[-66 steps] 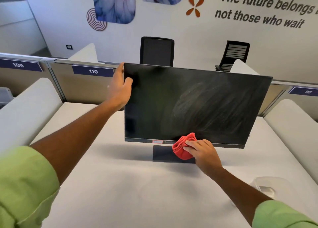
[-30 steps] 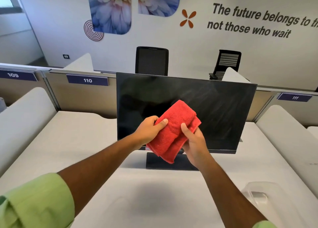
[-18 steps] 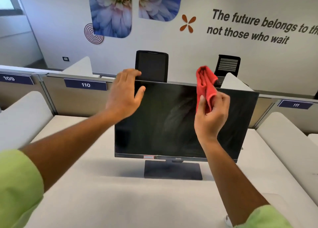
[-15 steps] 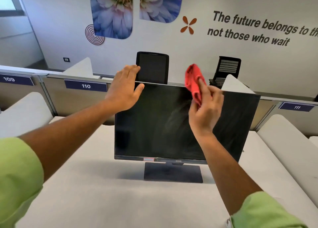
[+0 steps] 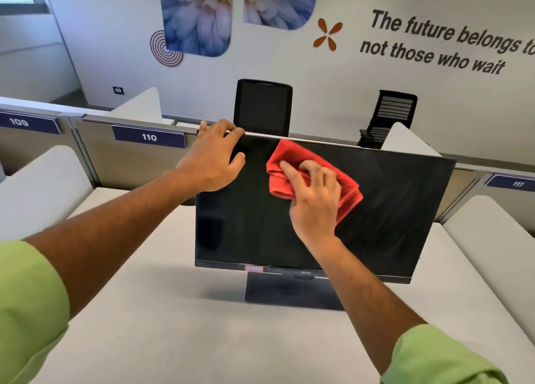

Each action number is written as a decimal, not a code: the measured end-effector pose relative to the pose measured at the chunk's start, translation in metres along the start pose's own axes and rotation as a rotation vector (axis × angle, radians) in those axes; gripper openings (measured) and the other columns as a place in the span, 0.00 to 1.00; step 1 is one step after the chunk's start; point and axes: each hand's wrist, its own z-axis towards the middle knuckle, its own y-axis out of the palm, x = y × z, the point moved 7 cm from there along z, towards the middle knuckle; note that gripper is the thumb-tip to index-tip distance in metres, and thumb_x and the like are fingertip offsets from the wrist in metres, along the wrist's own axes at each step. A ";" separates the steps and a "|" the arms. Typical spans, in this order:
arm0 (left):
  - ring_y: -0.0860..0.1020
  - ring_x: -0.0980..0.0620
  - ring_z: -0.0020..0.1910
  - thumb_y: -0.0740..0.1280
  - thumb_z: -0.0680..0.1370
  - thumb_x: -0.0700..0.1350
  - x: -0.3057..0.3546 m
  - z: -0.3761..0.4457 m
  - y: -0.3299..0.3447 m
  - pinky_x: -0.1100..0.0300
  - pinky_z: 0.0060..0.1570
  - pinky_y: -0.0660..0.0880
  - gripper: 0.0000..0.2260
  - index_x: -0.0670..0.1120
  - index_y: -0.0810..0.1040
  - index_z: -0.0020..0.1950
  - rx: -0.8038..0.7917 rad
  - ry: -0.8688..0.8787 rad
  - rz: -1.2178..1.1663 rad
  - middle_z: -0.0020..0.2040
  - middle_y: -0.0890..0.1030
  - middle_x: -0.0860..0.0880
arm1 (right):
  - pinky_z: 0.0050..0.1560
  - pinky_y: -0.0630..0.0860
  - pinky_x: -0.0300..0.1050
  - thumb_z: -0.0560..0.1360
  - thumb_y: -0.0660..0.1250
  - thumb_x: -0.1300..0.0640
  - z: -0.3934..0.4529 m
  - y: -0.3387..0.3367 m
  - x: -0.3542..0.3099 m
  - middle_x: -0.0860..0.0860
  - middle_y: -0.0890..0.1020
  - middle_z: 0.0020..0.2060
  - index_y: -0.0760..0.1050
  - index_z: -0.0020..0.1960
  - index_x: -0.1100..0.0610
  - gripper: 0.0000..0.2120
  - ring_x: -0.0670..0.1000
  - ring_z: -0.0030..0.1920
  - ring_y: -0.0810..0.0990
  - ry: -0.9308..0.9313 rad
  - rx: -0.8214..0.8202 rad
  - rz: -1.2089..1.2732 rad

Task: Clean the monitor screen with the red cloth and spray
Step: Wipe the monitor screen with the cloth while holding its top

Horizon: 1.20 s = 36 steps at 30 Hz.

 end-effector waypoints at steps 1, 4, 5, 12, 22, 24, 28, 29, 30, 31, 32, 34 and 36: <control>0.64 0.42 0.71 0.60 0.81 0.53 -0.001 -0.001 -0.002 0.41 0.76 0.57 0.24 0.45 0.68 0.75 -0.002 -0.004 -0.021 0.70 0.66 0.46 | 0.60 0.75 0.58 0.81 0.64 0.59 -0.010 0.004 -0.008 0.53 0.79 0.66 0.76 0.75 0.43 0.25 0.59 0.62 0.76 -0.029 -0.016 0.007; 0.64 0.43 0.67 0.58 0.80 0.52 -0.004 -0.003 -0.005 0.46 0.69 0.67 0.24 0.46 0.68 0.76 -0.024 -0.008 -0.056 0.66 0.66 0.47 | 0.59 0.75 0.57 0.83 0.63 0.58 -0.043 0.021 -0.030 0.52 0.79 0.65 0.74 0.76 0.42 0.24 0.58 0.61 0.77 -0.114 -0.090 0.019; 0.65 0.44 0.66 0.58 0.80 0.50 -0.005 -0.003 -0.006 0.46 0.69 0.67 0.24 0.45 0.68 0.76 -0.024 0.000 -0.069 0.65 0.67 0.47 | 0.57 0.75 0.56 0.83 0.63 0.59 -0.055 0.026 -0.037 0.52 0.79 0.64 0.74 0.76 0.42 0.24 0.58 0.60 0.77 -0.150 -0.110 0.026; 0.61 0.45 0.75 0.55 0.81 0.45 -0.009 -0.014 -0.009 0.40 0.78 0.47 0.23 0.50 0.67 0.77 -0.016 0.000 -0.138 0.70 0.69 0.50 | 0.55 0.80 0.55 0.81 0.66 0.56 -0.142 0.054 -0.054 0.51 0.77 0.67 0.69 0.79 0.44 0.27 0.57 0.61 0.78 -0.671 -0.362 -0.049; 0.61 0.49 0.70 0.56 0.80 0.43 -0.005 -0.016 -0.011 0.36 0.76 0.56 0.25 0.50 0.67 0.77 -0.024 -0.011 -0.172 0.69 0.69 0.50 | 0.48 0.74 0.56 0.79 0.67 0.64 0.043 -0.010 0.009 0.56 0.80 0.61 0.73 0.79 0.47 0.30 0.62 0.57 0.78 -0.232 0.015 -0.079; 0.63 0.48 0.70 0.56 0.80 0.44 -0.005 -0.014 -0.010 0.36 0.75 0.58 0.24 0.50 0.67 0.77 -0.039 -0.018 -0.164 0.69 0.70 0.50 | 0.48 0.75 0.57 0.78 0.66 0.64 0.062 -0.011 0.009 0.56 0.78 0.62 0.71 0.80 0.48 0.32 0.62 0.59 0.76 -0.115 -0.008 -0.031; 0.64 0.48 0.68 0.56 0.79 0.44 -0.006 -0.015 -0.011 0.36 0.73 0.60 0.24 0.49 0.68 0.76 -0.018 -0.034 -0.184 0.67 0.71 0.49 | 0.45 0.71 0.54 0.80 0.65 0.62 0.030 0.009 -0.034 0.54 0.78 0.60 0.73 0.78 0.46 0.28 0.60 0.56 0.76 -0.168 -0.057 0.001; 0.65 0.49 0.68 0.55 0.78 0.44 -0.006 -0.015 -0.012 0.36 0.73 0.60 0.25 0.48 0.69 0.76 -0.019 -0.036 -0.188 0.67 0.71 0.50 | 0.45 0.71 0.53 0.81 0.64 0.60 0.013 0.017 -0.046 0.54 0.78 0.60 0.74 0.77 0.45 0.26 0.59 0.55 0.76 -0.213 -0.085 0.018; 0.64 0.49 0.68 0.55 0.78 0.45 -0.006 -0.016 -0.012 0.36 0.73 0.60 0.25 0.48 0.69 0.76 -0.024 -0.039 -0.190 0.67 0.70 0.50 | 0.44 0.71 0.53 0.82 0.63 0.60 -0.006 0.026 -0.057 0.53 0.78 0.59 0.74 0.77 0.44 0.25 0.59 0.54 0.76 -0.264 -0.117 0.040; 0.64 0.50 0.67 0.55 0.78 0.44 -0.006 -0.016 -0.013 0.36 0.73 0.60 0.25 0.48 0.69 0.76 -0.027 -0.039 -0.190 0.68 0.70 0.50 | 0.44 0.71 0.53 0.82 0.63 0.59 -0.028 0.035 -0.068 0.53 0.78 0.59 0.74 0.76 0.44 0.24 0.58 0.54 0.76 -0.319 -0.154 0.064; 0.64 0.50 0.67 0.55 0.78 0.44 -0.006 -0.016 -0.013 0.36 0.74 0.59 0.25 0.48 0.69 0.76 -0.029 -0.037 -0.189 0.68 0.70 0.49 | 0.43 0.72 0.53 0.82 0.64 0.59 -0.051 0.044 -0.077 0.52 0.77 0.59 0.74 0.76 0.43 0.24 0.57 0.53 0.76 -0.376 -0.199 0.087; 0.64 0.50 0.68 0.56 0.79 0.43 -0.005 -0.016 -0.013 0.36 0.74 0.59 0.24 0.49 0.68 0.76 -0.036 -0.035 -0.185 0.69 0.70 0.50 | 0.45 0.76 0.52 0.80 0.67 0.57 -0.099 0.060 -0.089 0.50 0.76 0.60 0.72 0.77 0.42 0.26 0.56 0.55 0.75 -0.498 -0.331 0.106; 0.65 0.49 0.70 0.56 0.81 0.43 -0.006 -0.018 -0.012 0.36 0.74 0.59 0.23 0.50 0.68 0.77 -0.047 -0.039 -0.180 0.69 0.69 0.50 | 0.52 0.80 0.53 0.77 0.74 0.54 -0.142 0.073 -0.092 0.49 0.75 0.64 0.70 0.78 0.42 0.31 0.56 0.59 0.77 -0.612 -0.488 0.089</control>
